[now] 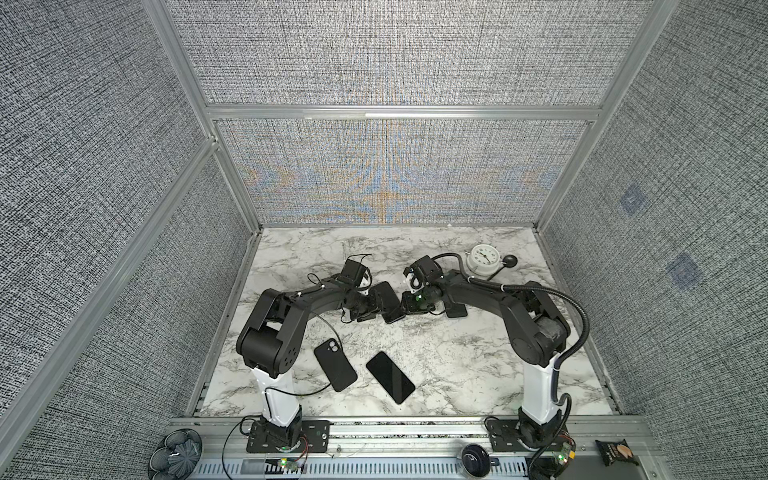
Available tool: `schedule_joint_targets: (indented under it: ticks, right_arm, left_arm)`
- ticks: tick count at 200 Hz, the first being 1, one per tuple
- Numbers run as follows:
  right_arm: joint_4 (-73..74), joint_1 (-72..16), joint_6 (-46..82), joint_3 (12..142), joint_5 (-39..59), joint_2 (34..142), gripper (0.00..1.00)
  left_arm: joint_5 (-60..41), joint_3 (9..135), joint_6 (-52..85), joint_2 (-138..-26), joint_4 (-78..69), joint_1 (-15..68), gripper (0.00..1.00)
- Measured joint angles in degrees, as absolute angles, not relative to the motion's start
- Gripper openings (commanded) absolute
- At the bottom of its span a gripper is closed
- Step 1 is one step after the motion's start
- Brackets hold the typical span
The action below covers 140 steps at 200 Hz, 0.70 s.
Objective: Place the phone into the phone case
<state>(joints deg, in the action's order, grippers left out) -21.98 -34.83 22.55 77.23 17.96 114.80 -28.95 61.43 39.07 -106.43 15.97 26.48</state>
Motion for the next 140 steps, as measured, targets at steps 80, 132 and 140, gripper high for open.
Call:
schedule_joint_targets:
  ticks: [80,132,140]
  right_arm:
    - [-20.9,-34.7,22.7,76.5,18.5,114.9,0.15]
    - [-19.0,-34.7,23.4,74.9,18.8,114.3,0.14]
    - [-18.6,-34.7,23.4,74.6,18.8,114.2,0.14]
  left_arm:
    - [-30.1,63.1,39.3,-109.0,14.8,26.5,0.50]
    - [-30.6,63.4,39.5,-109.7,14.5,26.6,0.50]
    - [-30.6,63.4,39.5,-109.7,14.5,26.6,0.50]
